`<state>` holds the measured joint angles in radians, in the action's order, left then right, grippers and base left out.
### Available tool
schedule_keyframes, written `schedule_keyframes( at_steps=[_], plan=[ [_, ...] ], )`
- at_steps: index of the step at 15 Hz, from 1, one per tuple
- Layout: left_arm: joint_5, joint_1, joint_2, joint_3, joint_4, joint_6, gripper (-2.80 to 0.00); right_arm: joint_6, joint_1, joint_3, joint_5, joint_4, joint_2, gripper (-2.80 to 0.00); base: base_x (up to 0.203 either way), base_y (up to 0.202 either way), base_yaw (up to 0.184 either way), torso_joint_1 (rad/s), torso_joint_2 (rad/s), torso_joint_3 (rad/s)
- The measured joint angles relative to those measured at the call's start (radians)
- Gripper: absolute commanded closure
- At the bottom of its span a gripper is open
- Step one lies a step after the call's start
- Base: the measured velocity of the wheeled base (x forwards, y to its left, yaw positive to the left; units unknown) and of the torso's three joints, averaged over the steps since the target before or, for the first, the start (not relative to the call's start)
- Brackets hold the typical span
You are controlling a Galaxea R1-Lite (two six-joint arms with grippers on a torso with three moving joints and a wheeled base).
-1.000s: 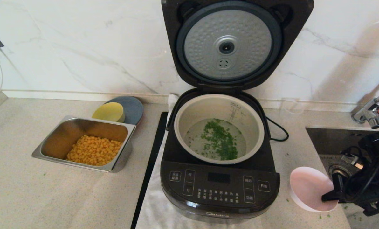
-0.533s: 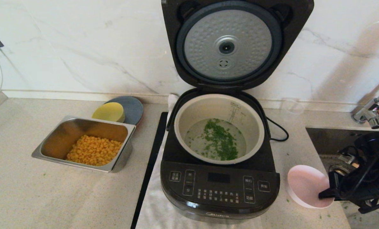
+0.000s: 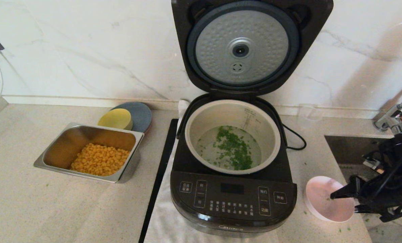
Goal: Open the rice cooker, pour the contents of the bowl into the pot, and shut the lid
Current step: Place the bowl on the table, then turn off the tap
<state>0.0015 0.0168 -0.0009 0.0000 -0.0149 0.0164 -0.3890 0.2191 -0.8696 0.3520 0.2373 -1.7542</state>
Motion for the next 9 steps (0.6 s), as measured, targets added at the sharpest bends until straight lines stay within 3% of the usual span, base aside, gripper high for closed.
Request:
schedule_keyframes(
  at_steps=[2,3,6,9],
  plan=[
    [-0.001,0.0,0.0,0.0,0.0,0.0,0.0,-0.007,0.042,-0.026,0.007,0.014,0.062,-2.8,0.0,0.0,0.0,0.0,0.0,0.0],
    [0.0,0.0,0.0,0.0,0.0,0.0,0.0,-0.006,0.065,-0.044,0.009,0.028,0.095,0.0,0.0,0.0,0.0,0.0,0.0,0.0],
    [0.0,0.0,0.0,0.0,0.0,0.001,0.0,-0.005,0.108,-0.095,0.0,0.065,0.191,0.0,0.0,0.0,0.0,0.0,0.0,0.0],
    [0.0,0.0,0.0,0.0,0.0,0.001,0.0,-0.007,0.129,-0.132,-0.102,0.057,0.244,0.0,0.0,0.0,0.0,0.0,0.0,0.0]
  ],
)
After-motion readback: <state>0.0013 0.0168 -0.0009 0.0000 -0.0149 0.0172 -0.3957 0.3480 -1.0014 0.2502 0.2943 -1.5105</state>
